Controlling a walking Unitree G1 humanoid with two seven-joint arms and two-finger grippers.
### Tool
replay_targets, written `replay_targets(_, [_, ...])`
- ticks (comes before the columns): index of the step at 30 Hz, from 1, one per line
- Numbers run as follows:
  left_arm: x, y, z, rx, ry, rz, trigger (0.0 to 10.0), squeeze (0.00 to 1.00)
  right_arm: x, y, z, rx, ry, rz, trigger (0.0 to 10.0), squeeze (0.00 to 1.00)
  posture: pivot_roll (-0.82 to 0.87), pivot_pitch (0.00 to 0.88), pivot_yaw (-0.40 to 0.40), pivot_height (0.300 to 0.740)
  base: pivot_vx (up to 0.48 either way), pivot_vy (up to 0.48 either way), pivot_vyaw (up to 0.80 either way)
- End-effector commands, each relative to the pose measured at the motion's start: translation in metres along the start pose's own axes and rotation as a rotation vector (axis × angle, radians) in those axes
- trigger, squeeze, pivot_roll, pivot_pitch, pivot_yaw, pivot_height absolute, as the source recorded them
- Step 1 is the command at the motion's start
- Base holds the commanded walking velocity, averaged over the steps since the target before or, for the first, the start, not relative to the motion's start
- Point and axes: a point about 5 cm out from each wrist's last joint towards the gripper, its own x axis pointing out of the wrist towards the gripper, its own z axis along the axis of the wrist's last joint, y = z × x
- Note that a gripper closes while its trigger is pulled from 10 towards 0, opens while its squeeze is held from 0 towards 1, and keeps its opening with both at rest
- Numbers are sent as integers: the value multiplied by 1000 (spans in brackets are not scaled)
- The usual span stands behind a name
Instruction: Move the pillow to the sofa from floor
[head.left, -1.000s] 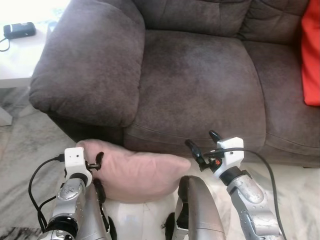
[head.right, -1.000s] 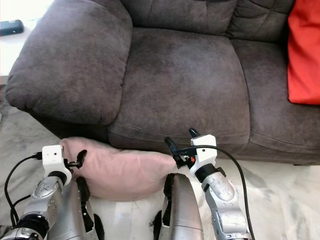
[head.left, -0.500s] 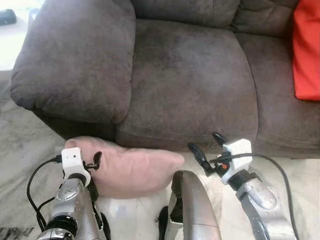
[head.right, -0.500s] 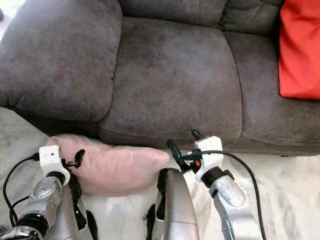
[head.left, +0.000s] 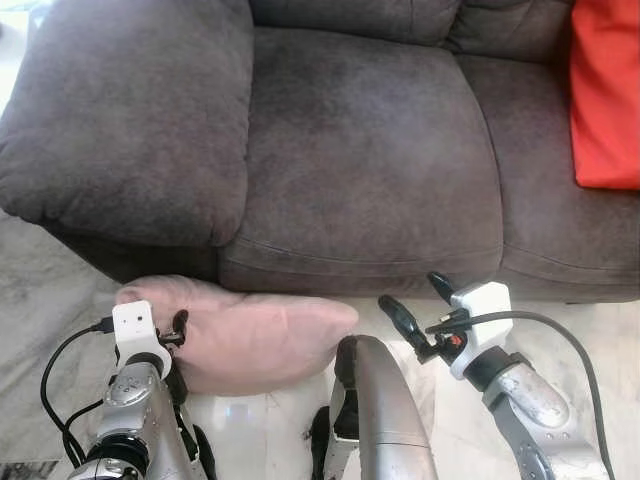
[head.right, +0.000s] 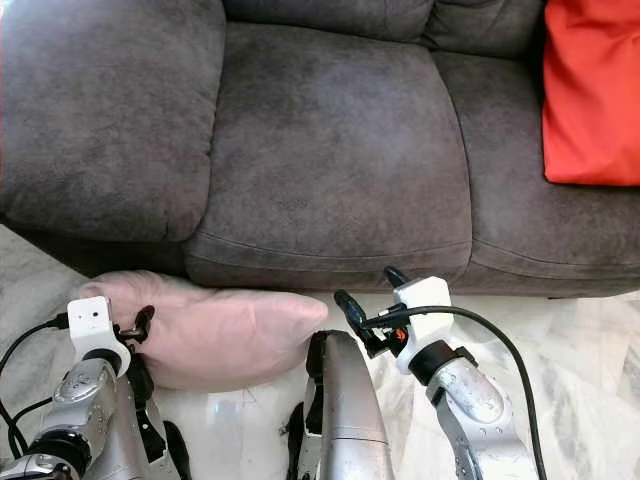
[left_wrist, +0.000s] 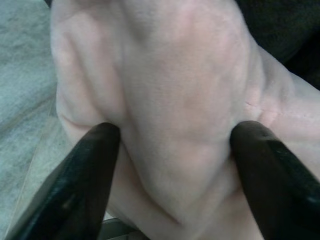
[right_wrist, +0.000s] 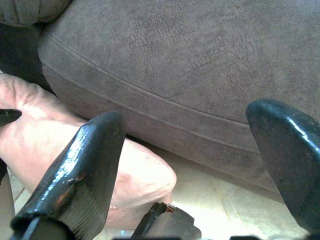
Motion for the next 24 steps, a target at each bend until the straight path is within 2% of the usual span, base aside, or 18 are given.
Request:
replay_targets(1, [-10, 0, -23, 25, 84, 0, 0, 0, -6, 0, -2, -5, 21, -1, 10000, 0, -158, 378, -259, 511, 0, 0, 0])
replay_targets(8, [-11, 1, -25, 7, 89, 7, 0, 0, -3, 0, -4, -4, 33, -1, 10000, 0, -163, 375, -257, 511, 0, 0, 0])
replay_targets(24, [-7, -3, -21, 26, 84, -8, 0, 0, 2, -4, -8, -3, 27, -11, 10000, 0, -150, 340, -244, 511, 0, 0, 0])
